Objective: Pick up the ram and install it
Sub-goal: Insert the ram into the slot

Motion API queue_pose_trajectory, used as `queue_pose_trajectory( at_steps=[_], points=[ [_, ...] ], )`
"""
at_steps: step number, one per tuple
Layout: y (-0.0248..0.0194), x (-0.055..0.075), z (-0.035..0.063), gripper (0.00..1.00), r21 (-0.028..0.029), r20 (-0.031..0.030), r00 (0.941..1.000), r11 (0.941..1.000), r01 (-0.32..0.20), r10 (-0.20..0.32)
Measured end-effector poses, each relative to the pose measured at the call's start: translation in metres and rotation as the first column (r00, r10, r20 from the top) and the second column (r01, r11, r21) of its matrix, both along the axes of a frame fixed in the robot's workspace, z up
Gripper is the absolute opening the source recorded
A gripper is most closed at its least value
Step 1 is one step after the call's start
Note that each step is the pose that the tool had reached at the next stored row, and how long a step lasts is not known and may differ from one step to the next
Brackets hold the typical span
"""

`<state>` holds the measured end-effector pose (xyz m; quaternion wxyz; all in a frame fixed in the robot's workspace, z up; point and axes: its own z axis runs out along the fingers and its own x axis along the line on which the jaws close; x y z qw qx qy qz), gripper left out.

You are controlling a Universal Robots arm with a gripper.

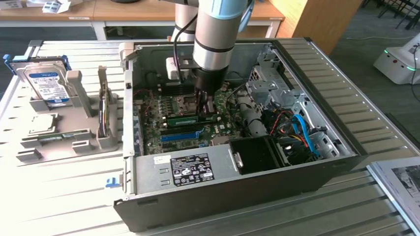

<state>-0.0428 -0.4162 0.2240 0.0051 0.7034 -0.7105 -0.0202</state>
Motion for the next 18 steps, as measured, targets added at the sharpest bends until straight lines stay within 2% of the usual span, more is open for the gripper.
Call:
queue_pose_trajectory(
  at_steps=[11, 18],
  points=[
    [0.0000, 0.000, 0.0101, 0.31, 0.0001, 0.0000, 1.0000, 1.0000, 0.000, 0.000],
    [0.0000, 0.000, 0.0224, 0.31, 0.0000, 0.0000, 1.0000, 1.0000, 0.000, 0.000]
  ],
)
